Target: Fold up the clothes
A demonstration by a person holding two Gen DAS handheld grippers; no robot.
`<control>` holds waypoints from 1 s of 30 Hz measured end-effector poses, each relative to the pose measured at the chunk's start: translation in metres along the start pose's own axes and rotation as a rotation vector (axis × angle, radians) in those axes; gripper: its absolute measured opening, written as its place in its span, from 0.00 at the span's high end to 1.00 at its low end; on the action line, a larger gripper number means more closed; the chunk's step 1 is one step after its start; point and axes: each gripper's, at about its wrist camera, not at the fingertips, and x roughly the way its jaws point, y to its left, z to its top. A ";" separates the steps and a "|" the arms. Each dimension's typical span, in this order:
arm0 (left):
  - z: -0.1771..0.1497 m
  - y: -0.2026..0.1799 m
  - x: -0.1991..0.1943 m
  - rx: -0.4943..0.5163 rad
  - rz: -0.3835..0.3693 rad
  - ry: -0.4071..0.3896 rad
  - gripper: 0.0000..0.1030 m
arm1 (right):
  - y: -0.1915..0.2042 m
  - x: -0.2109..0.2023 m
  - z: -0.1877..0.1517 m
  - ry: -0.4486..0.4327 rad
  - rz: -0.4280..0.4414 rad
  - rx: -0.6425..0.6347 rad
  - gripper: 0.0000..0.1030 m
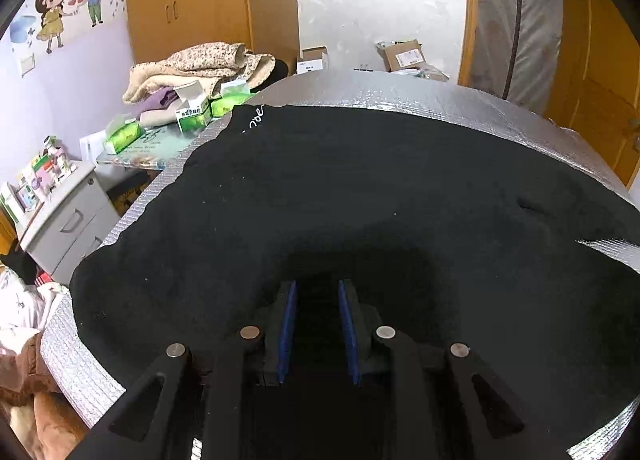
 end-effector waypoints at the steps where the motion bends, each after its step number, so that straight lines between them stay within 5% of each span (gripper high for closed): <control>1: -0.001 0.000 -0.001 0.002 0.001 -0.005 0.78 | 0.000 0.000 0.000 -0.003 0.000 0.001 0.60; 15: -0.007 -0.002 -0.001 0.009 0.007 -0.052 0.78 | -0.003 0.000 0.000 -0.025 0.003 0.018 0.60; 24: 0.000 0.011 -0.009 -0.023 -0.016 0.000 0.78 | -0.014 -0.005 0.009 0.008 0.050 0.099 0.60; 30: 0.003 0.034 -0.008 -0.067 0.081 -0.007 0.78 | -0.026 -0.006 0.010 0.007 0.031 0.161 0.60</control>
